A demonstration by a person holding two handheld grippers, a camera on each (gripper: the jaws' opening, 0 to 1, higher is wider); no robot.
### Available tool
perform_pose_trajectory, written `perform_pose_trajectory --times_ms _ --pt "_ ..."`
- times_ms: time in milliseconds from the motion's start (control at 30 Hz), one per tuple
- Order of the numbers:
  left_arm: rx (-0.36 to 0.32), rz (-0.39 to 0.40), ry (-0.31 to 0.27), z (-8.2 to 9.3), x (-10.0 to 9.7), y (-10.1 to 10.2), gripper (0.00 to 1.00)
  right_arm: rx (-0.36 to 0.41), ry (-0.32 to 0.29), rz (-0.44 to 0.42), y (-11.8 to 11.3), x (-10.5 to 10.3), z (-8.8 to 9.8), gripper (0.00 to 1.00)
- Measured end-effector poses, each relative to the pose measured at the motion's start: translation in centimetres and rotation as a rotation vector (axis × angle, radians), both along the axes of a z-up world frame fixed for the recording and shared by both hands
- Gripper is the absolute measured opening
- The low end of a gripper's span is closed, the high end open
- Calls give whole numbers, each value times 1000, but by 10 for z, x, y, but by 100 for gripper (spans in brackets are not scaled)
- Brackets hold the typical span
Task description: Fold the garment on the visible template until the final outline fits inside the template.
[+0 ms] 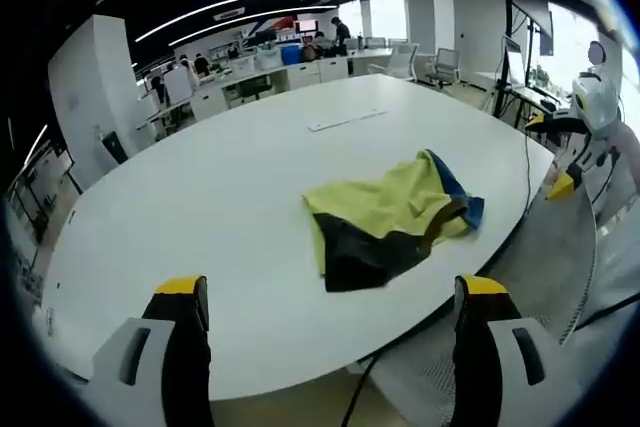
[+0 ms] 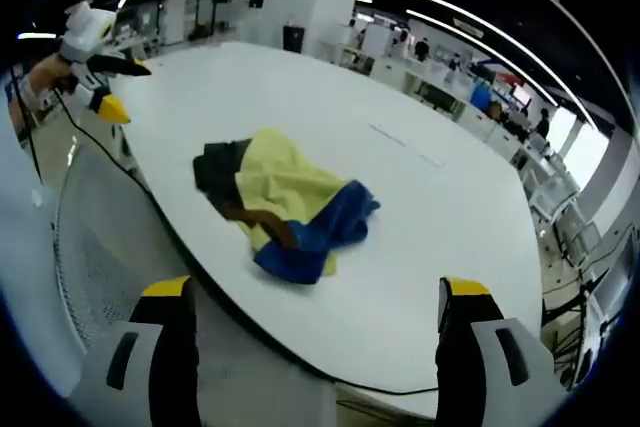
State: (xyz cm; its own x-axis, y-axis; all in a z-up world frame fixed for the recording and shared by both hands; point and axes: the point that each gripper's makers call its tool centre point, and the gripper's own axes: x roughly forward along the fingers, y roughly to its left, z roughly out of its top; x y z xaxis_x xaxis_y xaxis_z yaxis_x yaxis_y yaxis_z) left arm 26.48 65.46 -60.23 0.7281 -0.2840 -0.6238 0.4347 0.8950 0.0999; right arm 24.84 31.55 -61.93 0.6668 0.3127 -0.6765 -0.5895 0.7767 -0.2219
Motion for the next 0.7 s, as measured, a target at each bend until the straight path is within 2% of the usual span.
perform_pose_trajectory --times_ms 700 --pt "10 -3 -3 2 -2 -1 100 10 -7 4 -1 1 -1 100"
